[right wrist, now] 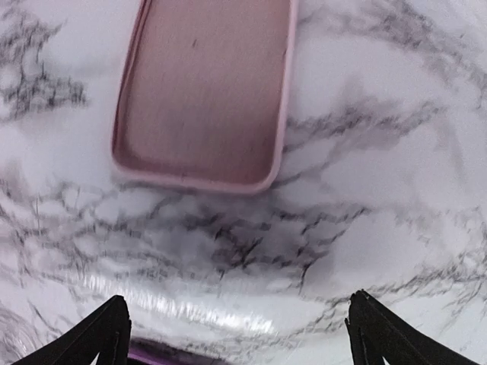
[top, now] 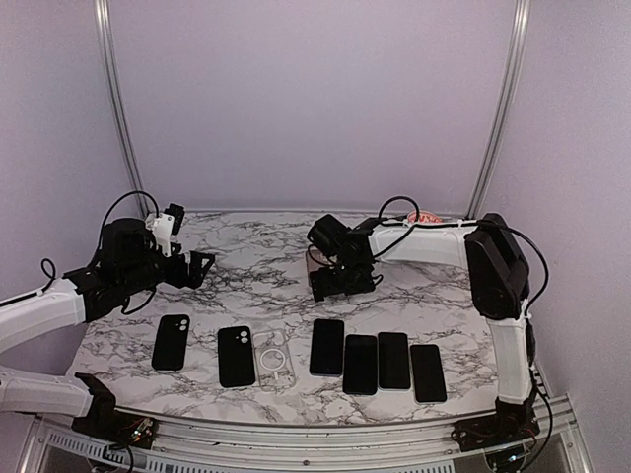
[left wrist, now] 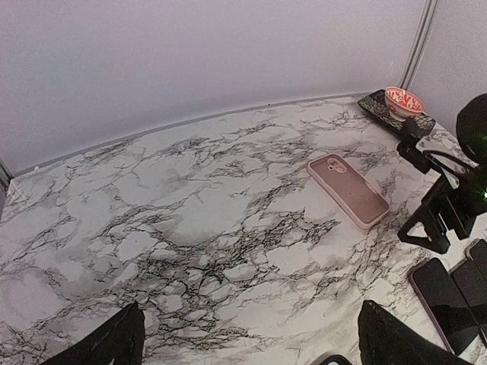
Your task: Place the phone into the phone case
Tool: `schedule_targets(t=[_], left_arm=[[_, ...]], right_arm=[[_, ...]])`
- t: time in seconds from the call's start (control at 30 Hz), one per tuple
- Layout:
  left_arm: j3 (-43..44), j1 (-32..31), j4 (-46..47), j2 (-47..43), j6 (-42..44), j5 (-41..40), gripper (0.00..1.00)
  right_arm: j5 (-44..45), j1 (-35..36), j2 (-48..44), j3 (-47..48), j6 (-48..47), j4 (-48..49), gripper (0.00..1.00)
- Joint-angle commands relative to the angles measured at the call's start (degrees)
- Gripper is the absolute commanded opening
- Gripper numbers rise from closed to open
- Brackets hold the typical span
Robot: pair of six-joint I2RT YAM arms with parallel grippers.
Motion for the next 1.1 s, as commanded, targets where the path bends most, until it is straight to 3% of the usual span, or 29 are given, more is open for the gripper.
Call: schedule_targets(t=[0.0, 0.1, 0.33, 0.47, 0.67, 0.87, 1.07], left_arm=[[-1.0, -0.2, 0.1, -0.3, 1.0, -1.0, 0.99], [-1.1, -0.2, 0.2, -0.2, 1.2, -0.9, 0.99], [-1.2, -0.3, 0.2, -0.1, 1.3, -1.1, 0.99], [-1.2, -0.4, 0.2, 0.0, 1.3, -1.0, 0.99], [-1.2, -0.5, 0.2, -0.1, 1.4, -1.2, 0.99], [-1.3, -0.5, 0.2, -0.4, 1.5, -1.2, 0.99], [-1.2, -0.6, 0.2, -0.5, 1.4, -0.7, 0.99]], right_arm=[[3.7, -3.2, 5.2, 9.2, -3.6, 4.7, 0.96], [3.2, -5.0, 8.0, 12.2, -4.4, 7.7, 0.90], [4.9, -8.0, 13.9, 17.4, -4.1, 9.4, 0.56], [4.3, -8.1, 16.5, 19.2, -4.6, 8.0, 0.42], [3.7, -7.6, 13.1, 13.9, -3.7, 7.2, 0.00], [1.3, -6.4, 1.5, -0.4, -6.0, 10.8, 0.00], [-3.3, -5.9, -12.5, -13.8, -18.9, 22.1, 0.00]])
